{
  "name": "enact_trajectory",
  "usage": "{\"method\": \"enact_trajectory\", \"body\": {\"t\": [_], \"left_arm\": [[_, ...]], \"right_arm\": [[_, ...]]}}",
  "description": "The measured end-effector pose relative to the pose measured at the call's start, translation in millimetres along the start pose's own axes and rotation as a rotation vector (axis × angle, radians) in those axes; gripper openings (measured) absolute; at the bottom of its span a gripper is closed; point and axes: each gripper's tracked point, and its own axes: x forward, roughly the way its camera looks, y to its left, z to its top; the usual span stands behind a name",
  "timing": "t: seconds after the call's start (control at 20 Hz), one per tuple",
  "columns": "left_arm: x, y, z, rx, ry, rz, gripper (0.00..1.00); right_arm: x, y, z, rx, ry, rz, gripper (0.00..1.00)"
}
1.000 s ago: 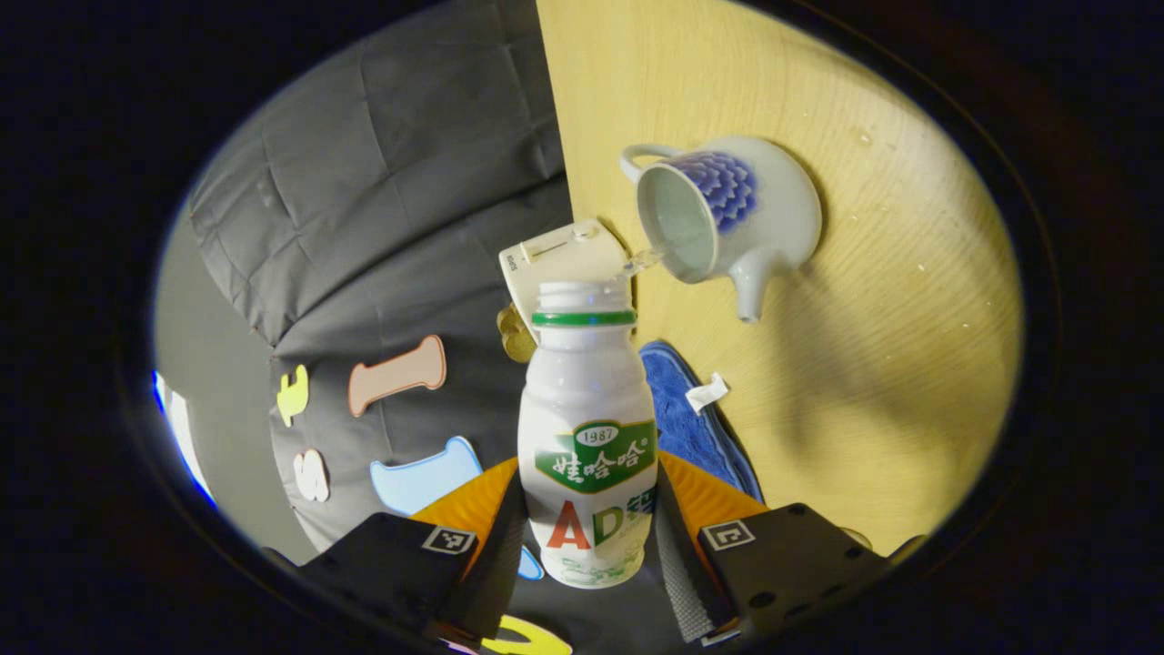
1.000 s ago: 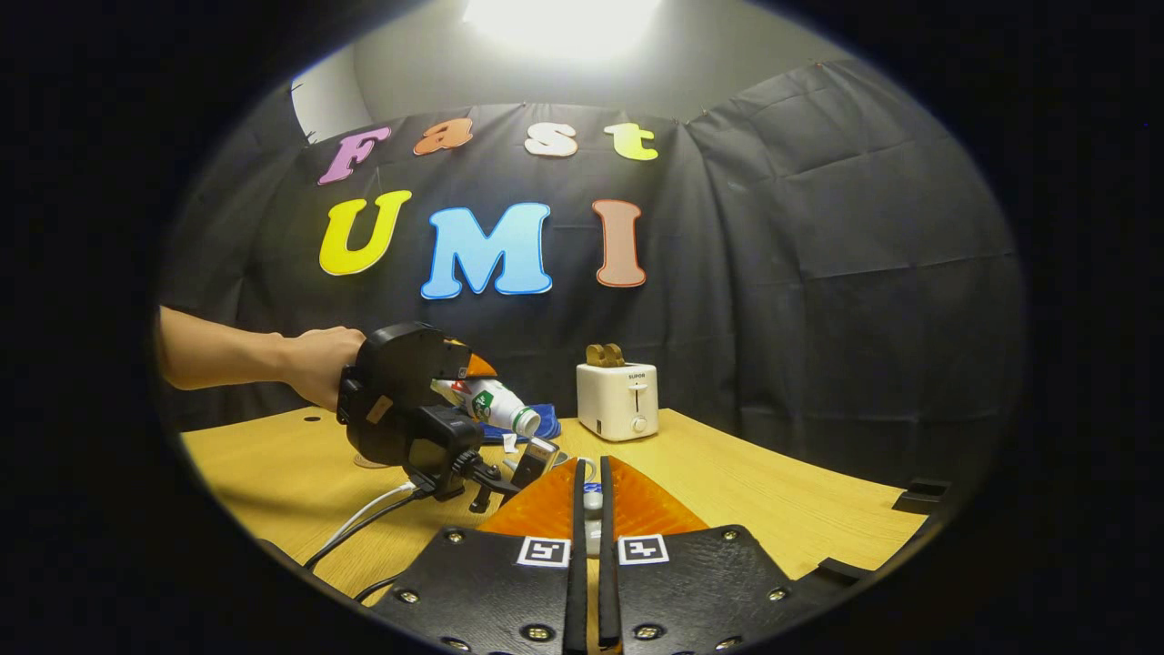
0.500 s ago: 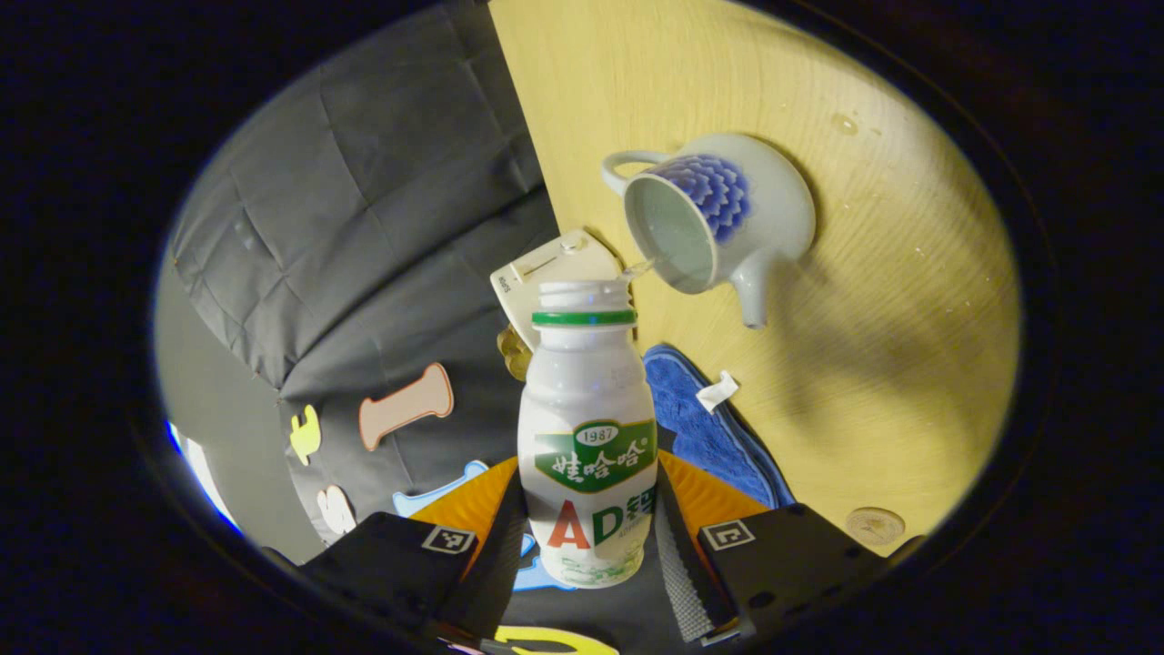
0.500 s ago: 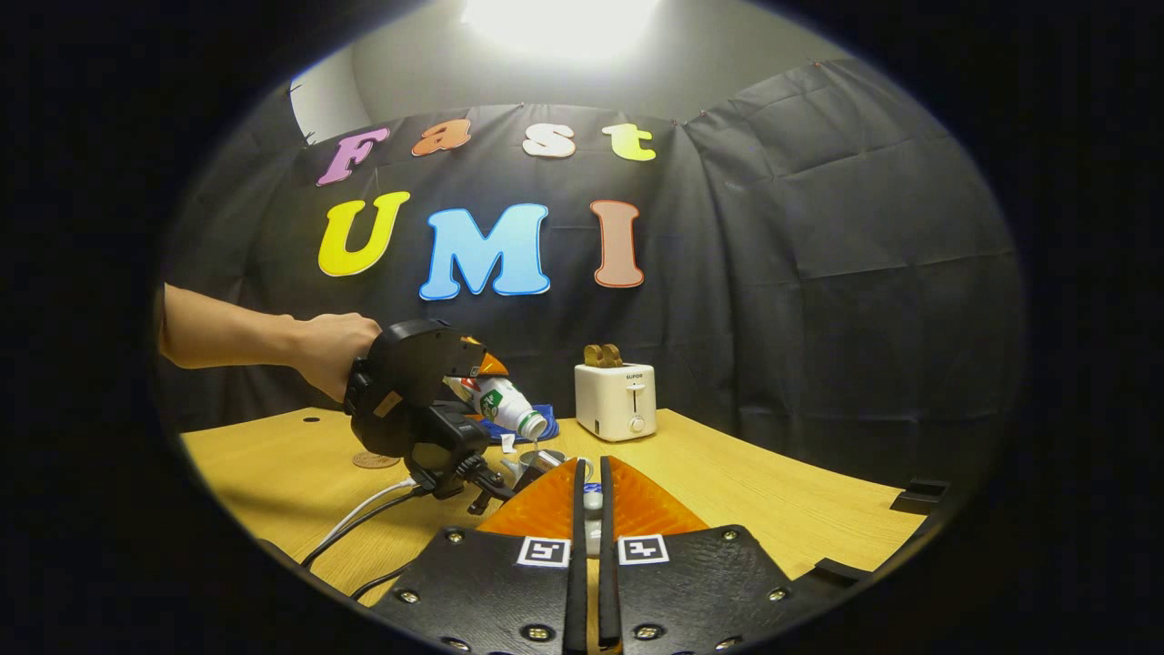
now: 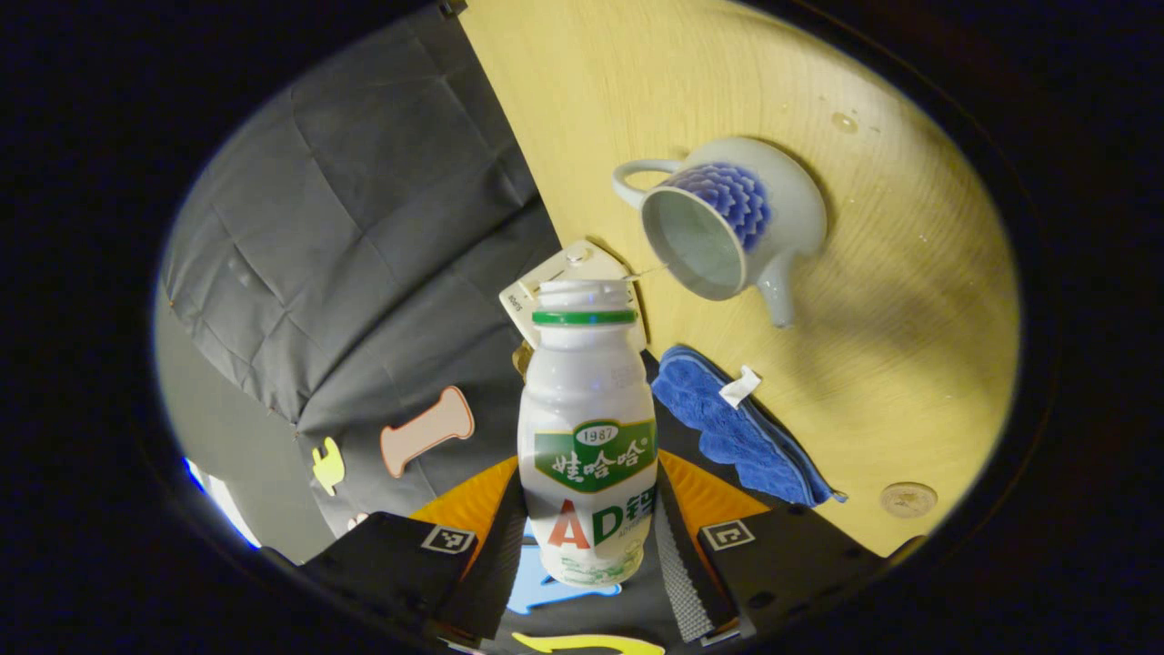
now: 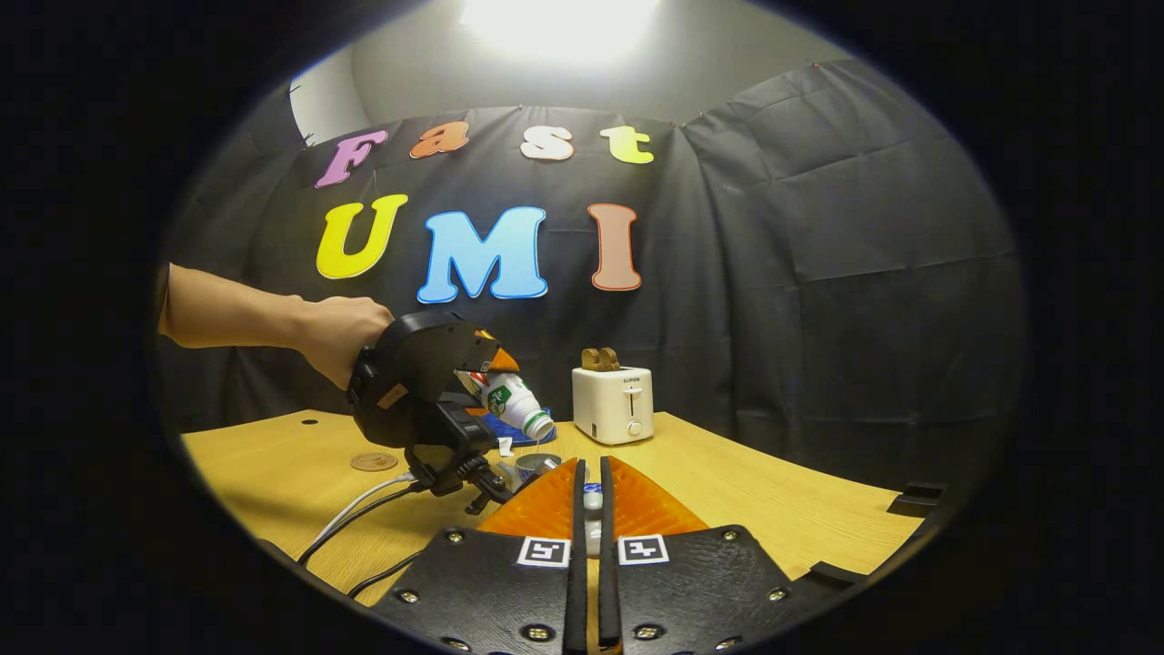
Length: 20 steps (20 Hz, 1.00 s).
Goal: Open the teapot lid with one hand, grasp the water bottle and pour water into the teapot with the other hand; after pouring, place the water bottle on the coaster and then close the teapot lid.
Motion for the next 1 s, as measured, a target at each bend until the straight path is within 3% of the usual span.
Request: {"method": "enact_trajectory", "body": {"t": [0.1,0.15,0.4,0.45,0.5,0.55,0.75,0.8,0.9,1.0], "left_arm": [[-0.6,4.8,-1.1,0.009,0.001,0.006,0.8],[-1.1,6.3,-1.2,0.011,0.002,0.008,0.75],[-1.5,7.3,-2.4,0.021,0.005,0.009,0.76],[-1.8,6.4,-2.2,0.022,0.006,0.008,0.8],[-1.3,6.3,-2.8,0.021,0.007,0.008,0.75],[-0.8,5.8,-2.8,0.021,0.007,0.007,0.8],[-1.5,4.7,-3.2,0.018,0.009,0.007,0.8],[-1.8,4.5,-3.6,0.016,0.009,0.006,0.75],[-1.5,2.5,-4.3,0.016,0.011,0.003,0.8],[-1.0,0.2,-5.0,0.015,0.012,-0.001,0.76]], "right_arm": [[-0.5,0.0,0.5,-0.001,-0.001,0.001,0.05],[-0.1,0.5,0.7,-0.001,-0.002,0.002,0.05],[-1.4,1.6,1.1,-0.006,-0.003,0.007,0.05],[-1.7,1.2,1.5,-0.006,-0.003,0.007,0.05],[-1.6,1.7,1.9,-0.006,-0.003,0.007,0.05],[-1.5,1.3,0.6,-0.007,-0.002,0.006,0.05],[-1.5,3.1,-0.3,-0.012,0.002,0.007,0.05],[-1.2,2.9,-0.3,-0.012,0.003,0.007,0.05],[-1.4,3.0,-0.6,-0.013,0.007,0.007,0.05],[-1.0,3.0,-1.8,-0.014,0.008,0.005,0.05]]}}
